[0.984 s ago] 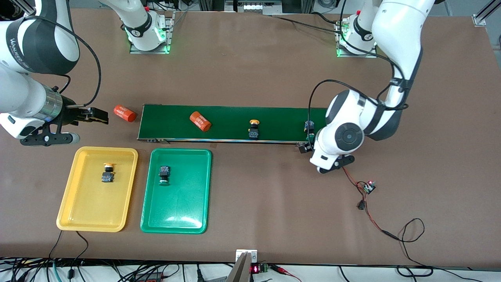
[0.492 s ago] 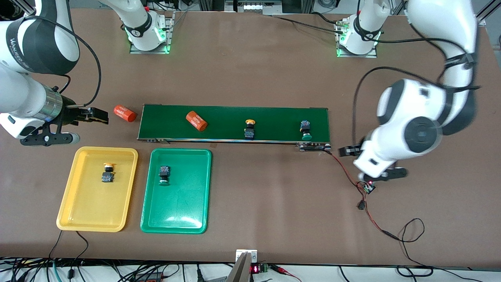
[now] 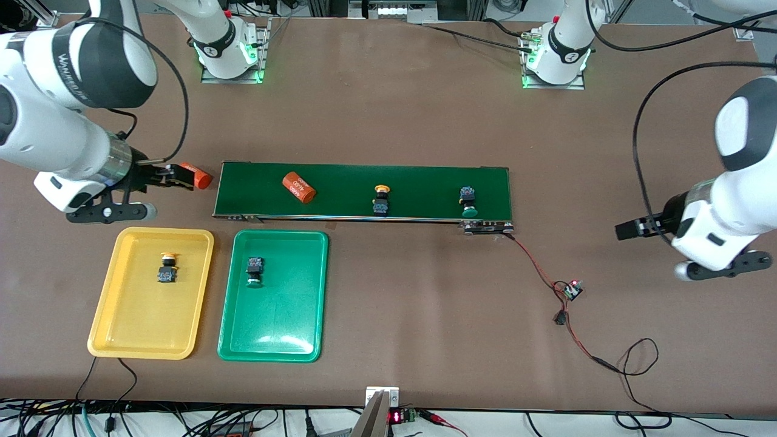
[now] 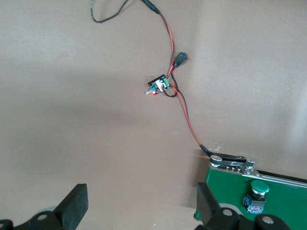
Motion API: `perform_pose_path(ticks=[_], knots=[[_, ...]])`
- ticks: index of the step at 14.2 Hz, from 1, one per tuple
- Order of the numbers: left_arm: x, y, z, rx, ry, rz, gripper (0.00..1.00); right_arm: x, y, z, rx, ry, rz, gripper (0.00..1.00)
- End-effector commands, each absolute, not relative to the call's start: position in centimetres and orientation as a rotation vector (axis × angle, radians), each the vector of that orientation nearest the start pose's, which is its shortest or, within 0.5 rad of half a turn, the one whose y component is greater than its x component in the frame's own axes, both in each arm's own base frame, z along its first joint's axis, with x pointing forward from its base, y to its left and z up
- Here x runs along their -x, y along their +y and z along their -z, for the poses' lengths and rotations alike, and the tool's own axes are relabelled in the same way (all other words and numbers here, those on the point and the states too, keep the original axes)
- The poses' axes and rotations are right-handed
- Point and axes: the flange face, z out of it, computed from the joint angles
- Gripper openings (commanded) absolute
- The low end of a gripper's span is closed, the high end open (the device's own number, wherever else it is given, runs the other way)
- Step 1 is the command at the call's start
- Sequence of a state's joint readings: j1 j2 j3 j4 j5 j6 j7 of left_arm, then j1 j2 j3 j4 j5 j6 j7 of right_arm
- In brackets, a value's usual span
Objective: Sort buttons by color to trays
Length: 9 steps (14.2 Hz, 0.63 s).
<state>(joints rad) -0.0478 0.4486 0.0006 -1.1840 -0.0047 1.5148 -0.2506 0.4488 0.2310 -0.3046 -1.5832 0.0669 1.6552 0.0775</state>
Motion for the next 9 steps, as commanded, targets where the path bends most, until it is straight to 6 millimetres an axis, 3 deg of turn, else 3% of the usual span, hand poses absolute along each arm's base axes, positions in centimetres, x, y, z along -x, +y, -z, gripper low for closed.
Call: perform_pose_path(ticks=[1, 6, 9], knots=[[-65.9, -1.7, -56.1, 3.147, -0.290, -0.175, 1.00, -60.5, 11.5, -49.4, 3.147, -0.074, -0.200, 1.00], [-63.1, -2.2, -60.1, 3.165, -0.273, -0.164, 1.00, -60.3, 13.7, -49.3, 3.153, -0.049, -0.177, 1.00], [-61.6, -2.5, -61.7, 3.164, -0.263, -0.172, 1.00, -60.3, 13.6, -49.2, 3.153, -0.047, -0.177, 1.00]])
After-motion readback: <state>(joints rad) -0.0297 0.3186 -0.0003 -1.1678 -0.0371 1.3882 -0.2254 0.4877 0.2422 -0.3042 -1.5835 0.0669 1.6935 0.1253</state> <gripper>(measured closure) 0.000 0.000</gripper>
